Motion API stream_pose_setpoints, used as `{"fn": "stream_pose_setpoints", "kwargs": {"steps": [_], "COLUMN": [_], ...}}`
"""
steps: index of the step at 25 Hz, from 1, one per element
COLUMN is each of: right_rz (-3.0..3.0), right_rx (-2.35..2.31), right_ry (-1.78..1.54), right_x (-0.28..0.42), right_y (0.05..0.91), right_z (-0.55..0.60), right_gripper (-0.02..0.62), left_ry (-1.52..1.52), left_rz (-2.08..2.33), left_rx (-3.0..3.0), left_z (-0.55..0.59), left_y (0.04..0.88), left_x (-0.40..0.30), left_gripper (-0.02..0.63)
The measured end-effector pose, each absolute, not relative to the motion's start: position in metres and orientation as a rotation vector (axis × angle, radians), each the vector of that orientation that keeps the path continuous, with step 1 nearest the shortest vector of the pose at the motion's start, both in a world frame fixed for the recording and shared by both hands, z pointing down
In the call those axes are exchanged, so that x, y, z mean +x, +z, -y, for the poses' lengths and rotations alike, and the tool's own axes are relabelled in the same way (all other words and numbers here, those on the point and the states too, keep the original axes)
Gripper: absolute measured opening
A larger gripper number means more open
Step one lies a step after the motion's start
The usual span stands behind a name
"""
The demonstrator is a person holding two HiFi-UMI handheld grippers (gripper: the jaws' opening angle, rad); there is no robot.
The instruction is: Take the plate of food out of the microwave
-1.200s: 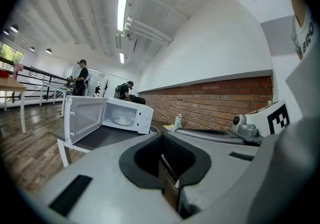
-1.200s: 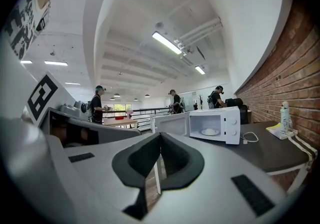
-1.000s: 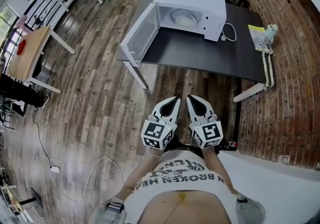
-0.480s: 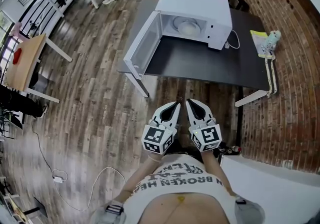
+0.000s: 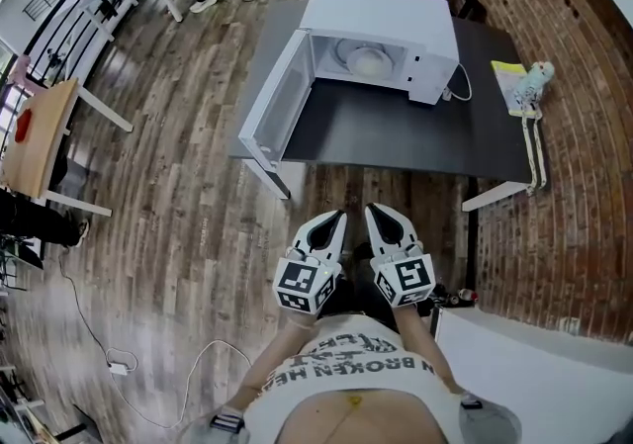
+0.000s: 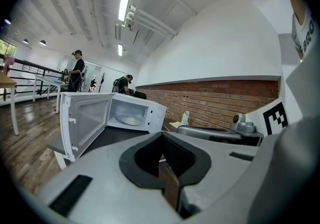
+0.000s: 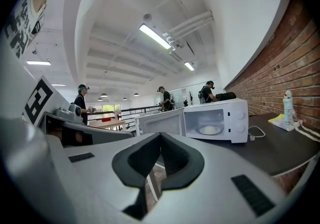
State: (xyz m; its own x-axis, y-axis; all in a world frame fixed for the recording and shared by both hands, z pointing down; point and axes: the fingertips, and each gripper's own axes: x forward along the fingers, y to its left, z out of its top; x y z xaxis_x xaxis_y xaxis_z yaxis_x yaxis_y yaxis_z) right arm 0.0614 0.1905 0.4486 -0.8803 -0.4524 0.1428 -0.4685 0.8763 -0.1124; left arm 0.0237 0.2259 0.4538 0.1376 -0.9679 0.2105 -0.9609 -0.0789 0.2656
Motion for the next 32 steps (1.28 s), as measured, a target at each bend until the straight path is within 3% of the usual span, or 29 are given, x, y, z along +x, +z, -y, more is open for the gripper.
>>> {"fn": "stream_pose_setpoints", "kwargs": {"steps": [20, 32], "right_rz": [2.966, 2.974], "right_rx": [0.519, 0.502], "right_ry": [0.215, 0.276], "right_x": [-0.028, -0.03], "right_y": [0.436, 0.442], "right_z": [-0.036, 0.042], "right_gripper": [0.008, 0.008], "left_ry": [-0.06, -0.016], "left_rz": [1.952, 1.952], "left_rx": [2.01, 2.013], "left_z": [-0.07, 0.007], "left_y": [0.442, 0.449], "left_x": [-0.046, -0.044], "left_gripper": [0.006, 0.006]}}
